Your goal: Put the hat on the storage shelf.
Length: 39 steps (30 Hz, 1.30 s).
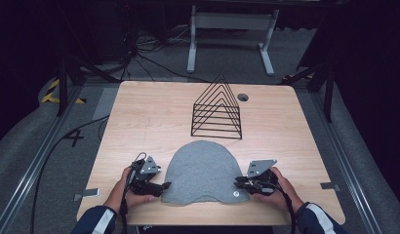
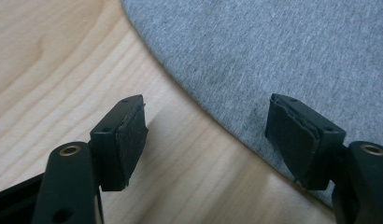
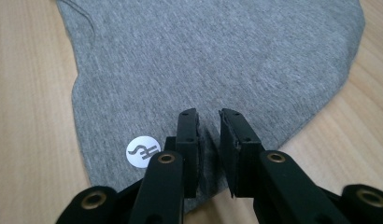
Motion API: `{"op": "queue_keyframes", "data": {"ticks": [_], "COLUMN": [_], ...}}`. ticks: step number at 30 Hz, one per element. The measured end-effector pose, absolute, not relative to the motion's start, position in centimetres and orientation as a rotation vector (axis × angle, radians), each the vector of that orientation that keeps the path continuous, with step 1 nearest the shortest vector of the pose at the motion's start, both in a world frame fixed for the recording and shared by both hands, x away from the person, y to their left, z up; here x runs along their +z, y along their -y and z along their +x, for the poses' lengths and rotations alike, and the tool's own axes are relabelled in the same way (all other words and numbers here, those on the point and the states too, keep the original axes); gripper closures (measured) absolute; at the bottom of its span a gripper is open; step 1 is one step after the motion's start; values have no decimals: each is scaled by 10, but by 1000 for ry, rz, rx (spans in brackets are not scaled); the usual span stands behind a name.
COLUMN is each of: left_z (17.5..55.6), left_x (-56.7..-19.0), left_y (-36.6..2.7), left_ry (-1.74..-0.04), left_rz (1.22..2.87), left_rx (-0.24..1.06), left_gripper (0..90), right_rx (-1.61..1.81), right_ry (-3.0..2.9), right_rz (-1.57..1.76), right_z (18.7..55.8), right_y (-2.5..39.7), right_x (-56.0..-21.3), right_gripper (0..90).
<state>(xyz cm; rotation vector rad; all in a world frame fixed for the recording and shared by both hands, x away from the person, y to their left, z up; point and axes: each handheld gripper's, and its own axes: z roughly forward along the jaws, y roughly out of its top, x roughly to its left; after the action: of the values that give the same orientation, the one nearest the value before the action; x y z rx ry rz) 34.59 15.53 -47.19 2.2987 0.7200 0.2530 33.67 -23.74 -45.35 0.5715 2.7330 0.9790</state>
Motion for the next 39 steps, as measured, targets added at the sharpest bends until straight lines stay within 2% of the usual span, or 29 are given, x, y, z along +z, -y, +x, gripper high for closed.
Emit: {"op": "queue_keyframes", "data": {"ticks": [4,9,13,16,19,20,22,26,30,32,36,39], "left_z": [345,353,370,377,392,395,405,416,419,417,414,410], "left_x": [-471,-466,-465,-467,-468,-467,-466,-467,-470,-469,-468,-465], "left_y": [-152,-155,-154,-150,-143,-141,-138,-131,-123,-123,-120,-116], "left_ry": [-706,-719,-771,-767,-784,-788,-802,-818,-800,-806,-802,-806], "left_rz": [2311,2278,2256,2279,2279,2279,2281,2268,2285,2308,2311,2327], "left_rx": [263,299,239,254,225,254,213,222,266,245,261,245], "left_gripper": [278,262,246,236,233,233,233,233,193,192,208,265], "right_rx": [966,952,1008,1006,1016,1022,1014,1007,948,922,932,931], "right_ry": [-2740,-2718,-2608,-2576,-2558,-2569,-2565,-2572,-2606,-2608,-2588,-2593], "right_rz": [590,617,707,752,815,824,830,862,894,908,922,921], "right_z": [330,331,350,363,384,389,398,413,422,424,423,419], "right_y": [242,243,243,241,235,232,225,212,201,198,198,198], "right_x": [-452,-448,-436,-435,-436,-437,-437,-442,-451,-456,-457,-456], "right_gripper": [764,640,546,517,465,456,436,408,361,306,317,398]}}
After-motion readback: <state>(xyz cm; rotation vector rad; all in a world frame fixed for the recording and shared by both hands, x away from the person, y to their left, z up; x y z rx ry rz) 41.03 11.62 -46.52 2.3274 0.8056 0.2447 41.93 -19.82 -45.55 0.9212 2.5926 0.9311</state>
